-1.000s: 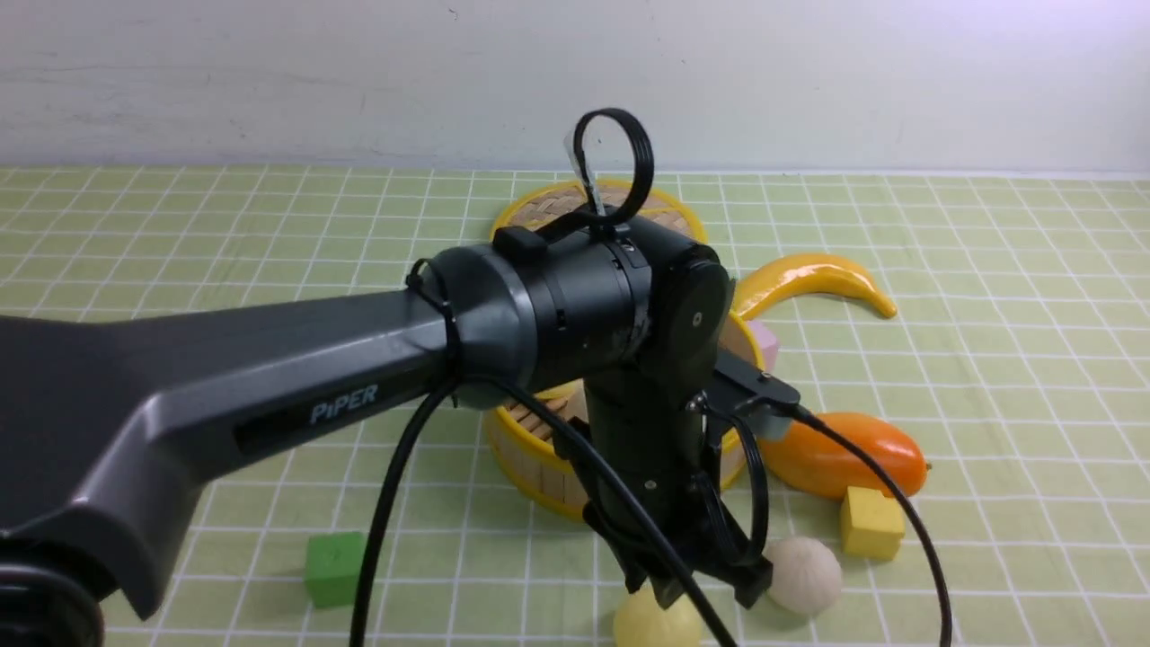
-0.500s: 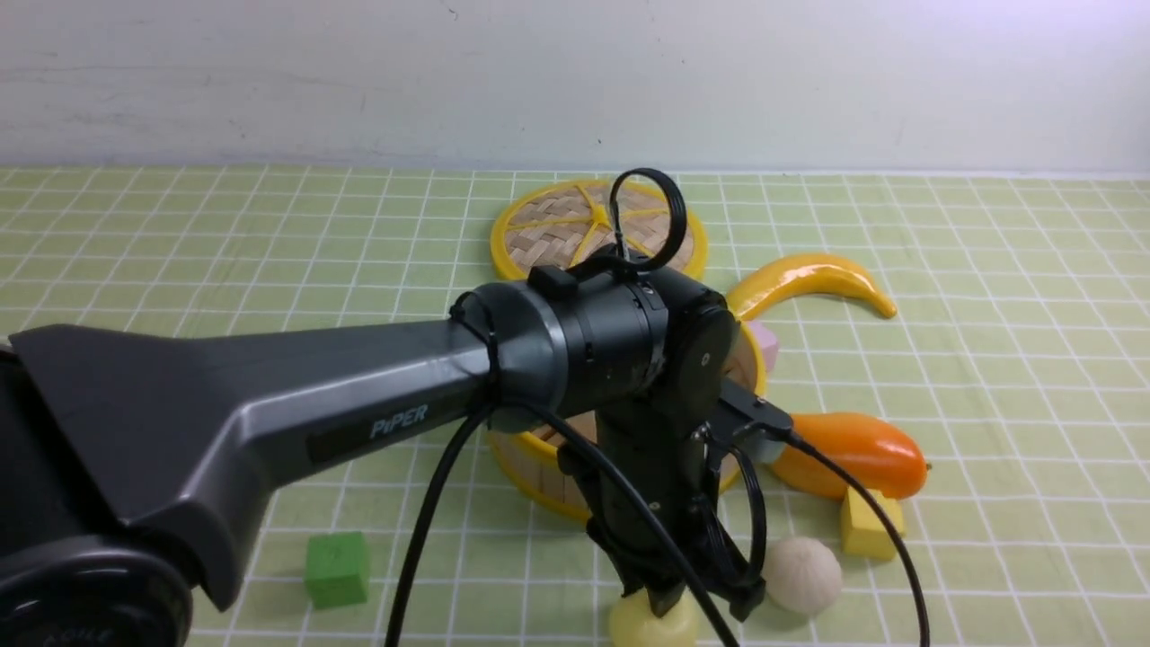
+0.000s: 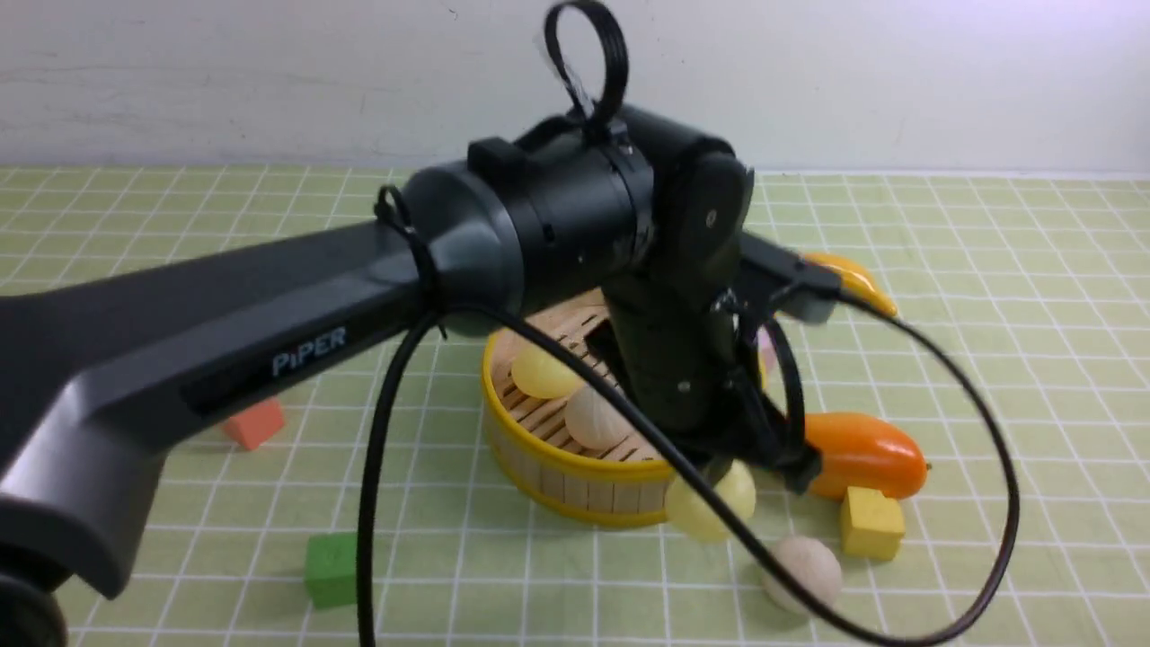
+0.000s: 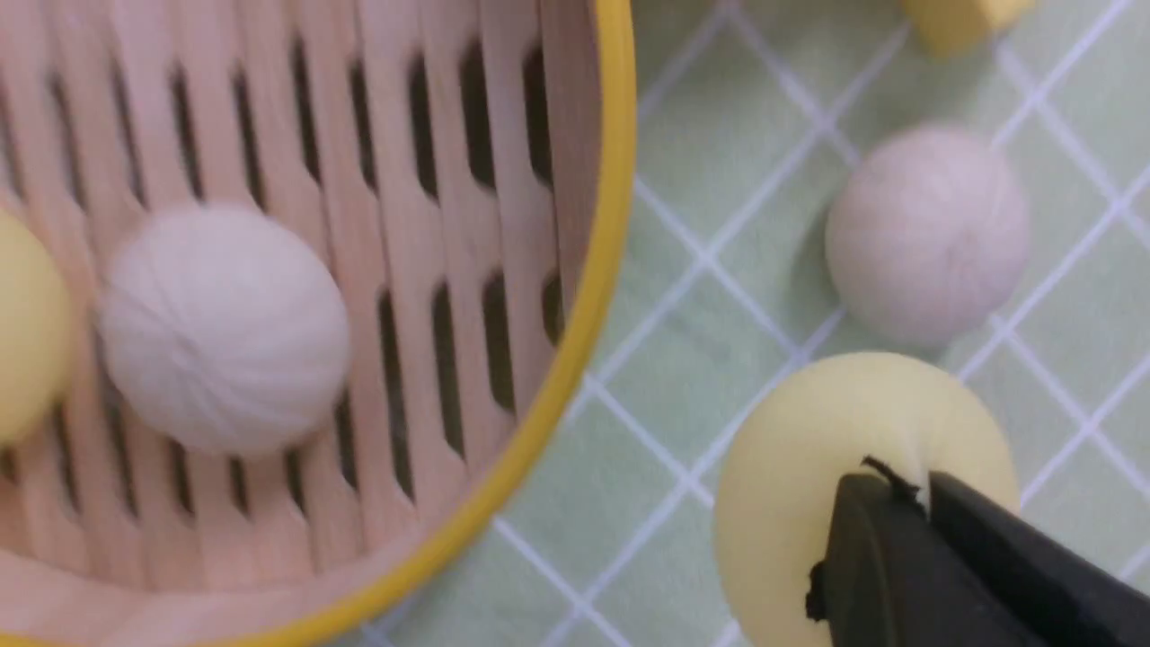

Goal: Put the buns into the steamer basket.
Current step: Use the left arm to put the steamed stuffed bun into the steamer, then use the right arm to grab a steamed stuffed bun

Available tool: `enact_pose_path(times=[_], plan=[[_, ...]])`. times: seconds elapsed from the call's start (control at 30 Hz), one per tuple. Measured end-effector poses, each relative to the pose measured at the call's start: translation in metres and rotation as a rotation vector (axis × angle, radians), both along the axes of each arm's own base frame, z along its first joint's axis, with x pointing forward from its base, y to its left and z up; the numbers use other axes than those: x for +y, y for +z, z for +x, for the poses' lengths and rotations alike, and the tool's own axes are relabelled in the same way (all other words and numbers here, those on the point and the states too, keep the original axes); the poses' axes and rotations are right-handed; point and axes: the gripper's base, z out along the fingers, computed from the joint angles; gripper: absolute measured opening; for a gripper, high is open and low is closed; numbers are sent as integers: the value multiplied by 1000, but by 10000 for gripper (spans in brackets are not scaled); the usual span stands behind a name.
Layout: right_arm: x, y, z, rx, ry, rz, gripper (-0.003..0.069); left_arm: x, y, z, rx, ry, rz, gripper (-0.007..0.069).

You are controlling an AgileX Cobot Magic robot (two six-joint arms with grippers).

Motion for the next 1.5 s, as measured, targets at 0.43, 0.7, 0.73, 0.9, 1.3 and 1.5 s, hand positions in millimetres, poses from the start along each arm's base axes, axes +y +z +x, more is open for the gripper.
enact_pose_path(times=[0.43, 0.7, 0.73, 0.9, 1.3, 1.5], plan=[[0, 0, 0, 0, 0, 0, 239, 12, -56, 91, -103, 125, -30, 32], [0, 0, 0, 0, 0, 0, 241, 13, -61, 96, -89, 159, -35, 358], [0, 0, 0, 0, 0, 0, 241, 13, -57, 94, -61, 183, -38, 439], [0, 0, 0, 0, 0, 0, 241, 27, -3, 75, -17, 247, -62, 531], [0, 0, 0, 0, 0, 0, 241, 135, 118, -71, -194, 266, -326, -13], [0, 0, 0, 0, 0, 0, 241, 195, 95, -150, -334, 282, -544, -13]])
